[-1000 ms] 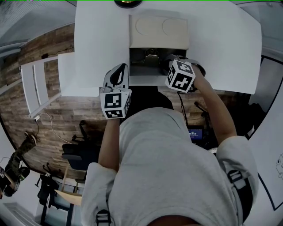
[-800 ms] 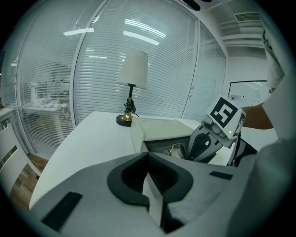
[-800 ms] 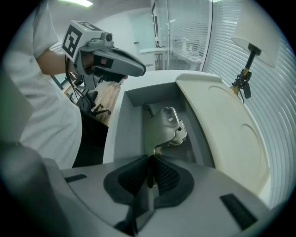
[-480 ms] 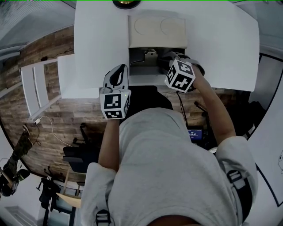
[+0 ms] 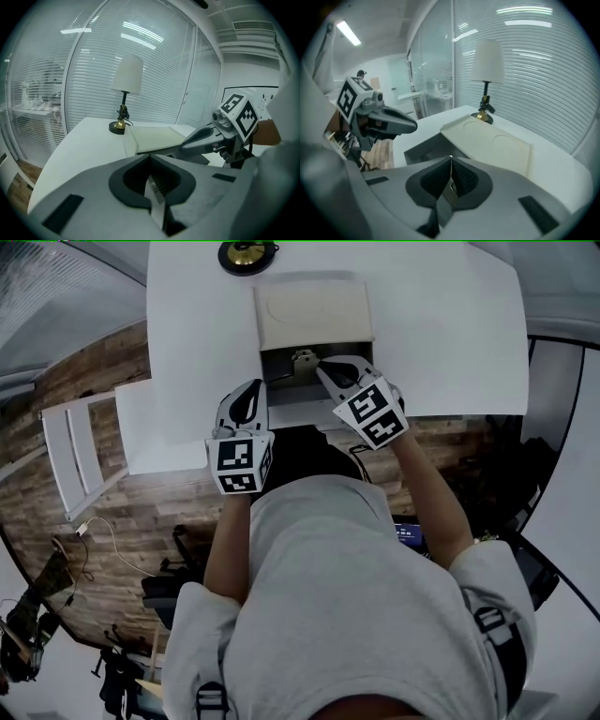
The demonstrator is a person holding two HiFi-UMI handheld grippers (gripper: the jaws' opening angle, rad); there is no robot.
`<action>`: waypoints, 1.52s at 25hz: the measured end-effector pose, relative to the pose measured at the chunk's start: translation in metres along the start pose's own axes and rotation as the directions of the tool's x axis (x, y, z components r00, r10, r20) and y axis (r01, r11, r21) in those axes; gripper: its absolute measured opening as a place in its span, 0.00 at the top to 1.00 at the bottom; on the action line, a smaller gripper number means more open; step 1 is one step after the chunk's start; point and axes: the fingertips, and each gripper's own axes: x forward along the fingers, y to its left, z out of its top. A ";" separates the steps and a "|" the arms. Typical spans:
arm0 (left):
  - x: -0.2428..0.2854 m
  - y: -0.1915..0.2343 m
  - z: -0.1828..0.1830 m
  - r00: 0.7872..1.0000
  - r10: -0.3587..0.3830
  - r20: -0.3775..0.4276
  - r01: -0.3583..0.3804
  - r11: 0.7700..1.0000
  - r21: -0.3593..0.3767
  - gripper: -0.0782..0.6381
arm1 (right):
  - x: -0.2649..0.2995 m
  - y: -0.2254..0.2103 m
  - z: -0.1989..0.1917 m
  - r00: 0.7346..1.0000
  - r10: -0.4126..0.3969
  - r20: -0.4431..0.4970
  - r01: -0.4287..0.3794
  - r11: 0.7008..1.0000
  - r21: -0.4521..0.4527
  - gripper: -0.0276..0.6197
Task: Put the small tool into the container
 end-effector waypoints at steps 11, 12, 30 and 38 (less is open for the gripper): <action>-0.003 -0.019 0.010 0.996 -0.085 0.033 0.083 0.996 0.043 0.86 | -0.044 -0.009 -0.005 0.911 -0.380 0.162 0.328 0.903 0.277 0.92; -0.006 -0.021 0.010 0.996 -0.085 0.035 0.083 0.996 0.043 0.86 | -0.049 -0.007 -0.007 0.902 -0.396 0.170 0.337 0.894 0.294 0.92; -0.102 -0.104 0.092 0.937 0.039 0.348 -0.082 0.991 0.109 0.86 | -0.200 0.006 0.046 0.707 -0.488 0.511 0.415 0.872 0.260 0.92; -0.131 -0.144 0.132 0.904 0.008 0.428 -0.086 0.983 0.164 0.86 | -0.258 0.018 0.068 0.630 -0.495 0.598 0.434 0.863 0.257 0.92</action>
